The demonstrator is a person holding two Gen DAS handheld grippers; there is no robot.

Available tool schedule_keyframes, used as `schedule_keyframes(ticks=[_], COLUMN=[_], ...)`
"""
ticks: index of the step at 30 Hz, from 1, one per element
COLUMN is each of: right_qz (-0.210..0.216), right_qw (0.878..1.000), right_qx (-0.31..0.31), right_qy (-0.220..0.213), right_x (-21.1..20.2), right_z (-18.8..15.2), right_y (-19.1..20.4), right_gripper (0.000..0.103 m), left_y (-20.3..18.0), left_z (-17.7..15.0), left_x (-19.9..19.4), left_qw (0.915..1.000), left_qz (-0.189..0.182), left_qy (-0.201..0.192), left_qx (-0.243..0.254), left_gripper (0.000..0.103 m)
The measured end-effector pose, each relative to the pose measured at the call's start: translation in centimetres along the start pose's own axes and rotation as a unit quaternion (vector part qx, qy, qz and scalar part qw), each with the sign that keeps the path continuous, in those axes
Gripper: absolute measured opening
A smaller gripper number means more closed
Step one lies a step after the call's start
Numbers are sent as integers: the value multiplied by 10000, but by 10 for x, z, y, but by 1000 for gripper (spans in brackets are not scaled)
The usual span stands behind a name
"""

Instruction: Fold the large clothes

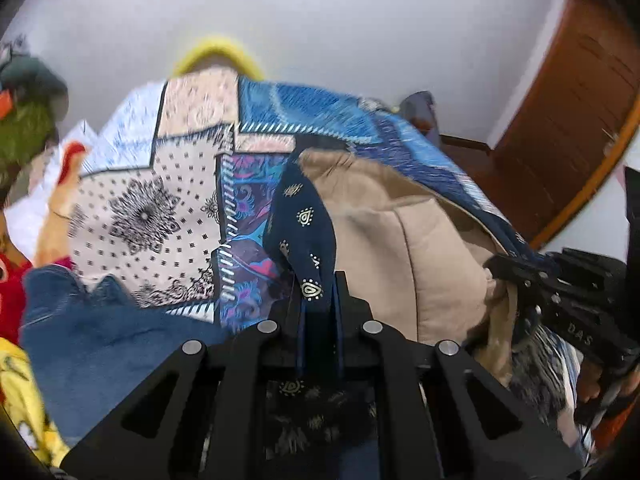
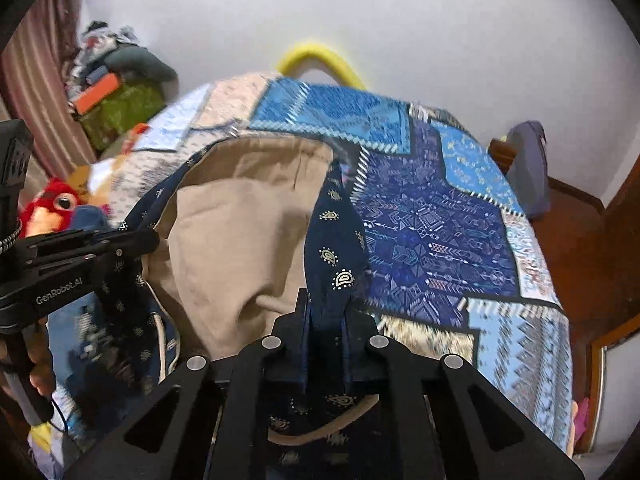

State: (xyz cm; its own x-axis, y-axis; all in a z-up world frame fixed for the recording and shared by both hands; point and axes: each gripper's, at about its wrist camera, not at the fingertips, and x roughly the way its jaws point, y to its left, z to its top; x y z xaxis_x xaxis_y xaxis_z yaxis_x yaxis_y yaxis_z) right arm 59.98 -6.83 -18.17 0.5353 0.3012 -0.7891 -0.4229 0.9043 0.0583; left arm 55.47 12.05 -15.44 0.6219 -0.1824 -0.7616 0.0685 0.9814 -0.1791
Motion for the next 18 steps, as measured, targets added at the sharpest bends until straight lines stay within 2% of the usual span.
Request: schedule_keyframes(ticks=[4, 8, 14, 18], right_qz=[159, 313, 280, 231], right_qw=[9996, 9990, 9995, 9997], right_qx=[-44, -15, -13, 13], right_qy=[-219, -309, -145, -58], right_x=[-52, -95, -123, -130], right_z=[-23, -58, -121, -156], right_y=[11, 19, 29, 32], right_gripper=[9, 9, 9, 9], left_y=[-16, -25, -27, -27], left_z=[-20, -57, -116, -154], left_x=[-38, -67, -80, -76], left_qw=[9994, 9989, 9983, 9980], left_qz=[24, -101, -187, -77], left_qy=[-66, 25, 302, 422], left_qx=[341, 461, 467, 472], left_gripper=[10, 10, 10, 10])
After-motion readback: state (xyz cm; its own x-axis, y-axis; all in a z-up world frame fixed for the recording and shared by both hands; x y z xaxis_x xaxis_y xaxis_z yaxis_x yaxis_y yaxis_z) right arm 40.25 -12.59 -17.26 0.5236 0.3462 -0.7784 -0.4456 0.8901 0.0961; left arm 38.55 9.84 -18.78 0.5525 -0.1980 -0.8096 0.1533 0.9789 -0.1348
